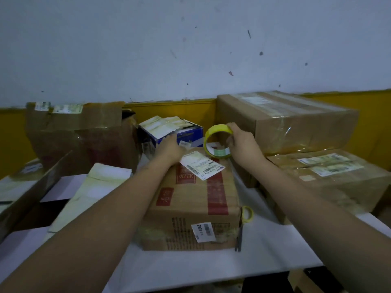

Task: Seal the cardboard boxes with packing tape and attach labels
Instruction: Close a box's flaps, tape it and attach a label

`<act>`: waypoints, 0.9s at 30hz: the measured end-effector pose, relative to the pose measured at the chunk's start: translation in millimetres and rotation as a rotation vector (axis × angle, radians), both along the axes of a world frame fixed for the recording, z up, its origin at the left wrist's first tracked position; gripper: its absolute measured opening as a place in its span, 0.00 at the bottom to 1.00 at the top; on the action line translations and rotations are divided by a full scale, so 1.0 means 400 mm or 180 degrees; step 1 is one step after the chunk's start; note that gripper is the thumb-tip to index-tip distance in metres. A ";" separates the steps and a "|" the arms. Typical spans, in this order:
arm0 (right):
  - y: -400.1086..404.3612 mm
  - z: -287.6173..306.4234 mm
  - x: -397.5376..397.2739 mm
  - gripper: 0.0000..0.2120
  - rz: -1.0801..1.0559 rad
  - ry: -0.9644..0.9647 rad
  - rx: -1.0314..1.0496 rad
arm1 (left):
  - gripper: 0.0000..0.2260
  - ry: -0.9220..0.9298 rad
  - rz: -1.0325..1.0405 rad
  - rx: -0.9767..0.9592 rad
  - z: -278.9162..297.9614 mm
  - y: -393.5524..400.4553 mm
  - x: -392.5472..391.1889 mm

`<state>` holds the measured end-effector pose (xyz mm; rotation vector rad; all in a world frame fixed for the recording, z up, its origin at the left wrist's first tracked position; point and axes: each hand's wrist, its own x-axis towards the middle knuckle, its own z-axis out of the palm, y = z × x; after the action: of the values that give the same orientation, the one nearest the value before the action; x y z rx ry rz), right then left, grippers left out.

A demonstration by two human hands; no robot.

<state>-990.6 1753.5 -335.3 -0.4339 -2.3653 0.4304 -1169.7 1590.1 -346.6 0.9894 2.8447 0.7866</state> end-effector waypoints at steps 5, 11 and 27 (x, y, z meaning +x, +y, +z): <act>-0.015 -0.058 -0.015 0.10 -0.0146 0.0375 -0.1145 | 0.30 0.0166 -0.0242 -0.0747 -0.005 0.033 0.049; -0.009 0.007 0.003 0.06 -0.0104 0.0071 -0.0680 | 0.30 0.0267 -0.0369 -0.1252 -0.026 0.037 0.030; -0.040 -0.063 0.052 0.16 -0.0651 -0.0830 0.0450 | 0.32 0.0397 -0.0311 -0.1495 -0.026 -0.061 -0.014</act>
<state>-969.7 1737.4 -360.3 -0.6929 -2.5465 0.1157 -1175.3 1565.7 -357.1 1.1146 2.8433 0.0376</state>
